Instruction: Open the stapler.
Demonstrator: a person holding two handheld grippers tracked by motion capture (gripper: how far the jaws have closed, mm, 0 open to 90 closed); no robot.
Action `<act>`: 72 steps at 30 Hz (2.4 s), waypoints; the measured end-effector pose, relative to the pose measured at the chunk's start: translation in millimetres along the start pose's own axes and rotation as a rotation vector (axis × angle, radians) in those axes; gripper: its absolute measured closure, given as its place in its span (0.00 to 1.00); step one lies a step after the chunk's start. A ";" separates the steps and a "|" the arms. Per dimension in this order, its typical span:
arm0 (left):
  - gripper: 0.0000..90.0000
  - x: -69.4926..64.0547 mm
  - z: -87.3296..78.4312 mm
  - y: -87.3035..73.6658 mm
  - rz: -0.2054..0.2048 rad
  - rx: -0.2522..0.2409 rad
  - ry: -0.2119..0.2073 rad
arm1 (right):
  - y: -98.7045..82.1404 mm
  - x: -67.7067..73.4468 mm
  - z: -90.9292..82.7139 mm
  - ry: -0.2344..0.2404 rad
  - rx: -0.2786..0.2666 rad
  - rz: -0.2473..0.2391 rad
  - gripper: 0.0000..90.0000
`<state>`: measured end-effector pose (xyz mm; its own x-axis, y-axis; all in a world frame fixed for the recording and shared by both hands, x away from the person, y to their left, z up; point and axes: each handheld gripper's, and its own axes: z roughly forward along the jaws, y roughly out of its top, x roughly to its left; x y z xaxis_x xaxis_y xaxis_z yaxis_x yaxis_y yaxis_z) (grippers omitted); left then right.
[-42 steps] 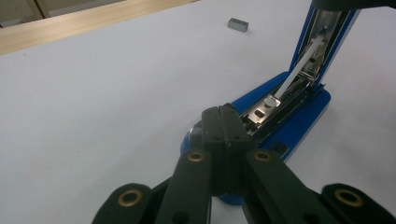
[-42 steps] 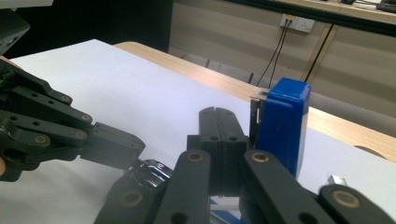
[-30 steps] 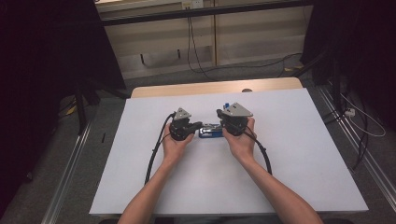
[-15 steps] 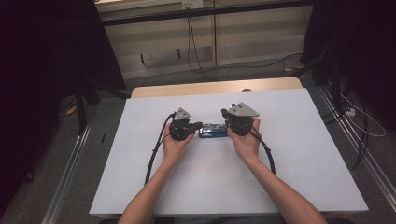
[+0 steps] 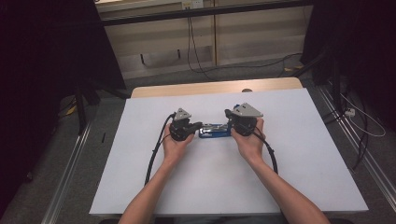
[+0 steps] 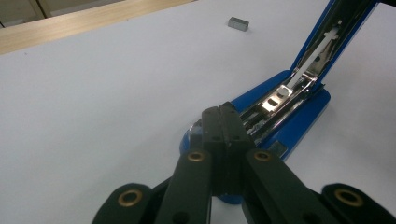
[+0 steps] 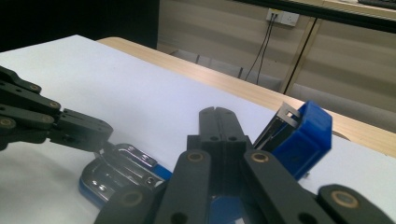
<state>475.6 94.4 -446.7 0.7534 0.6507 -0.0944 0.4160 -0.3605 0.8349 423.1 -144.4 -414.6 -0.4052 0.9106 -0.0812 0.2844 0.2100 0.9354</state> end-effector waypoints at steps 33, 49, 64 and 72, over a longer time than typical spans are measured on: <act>1.00 0.7 0.1 -0.5 -0.009 -0.006 -0.005 | -9.7 -28.2 -17.9 -0.046 0.020 0.010 1.00; 1.00 0.9 0.1 -0.9 -0.015 -0.008 -0.005 | -19.1 -41.3 -26.8 -0.061 0.027 0.020 1.00; 1.00 0.6 0.0 -0.8 -0.007 -0.007 -0.006 | -31.3 -50.2 -29.5 -0.075 0.061 0.020 1.00; 1.00 1.0 0.0 -1.1 -0.011 -0.010 -0.007 | -35.8 -51.6 -28.5 -0.073 0.080 0.022 1.00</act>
<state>475.9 95.4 -447.7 0.7524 0.6500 -0.1069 0.4190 -0.3470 0.8390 409.1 -209.1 -434.1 -0.3343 0.9382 -0.0890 0.3619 0.2150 0.9071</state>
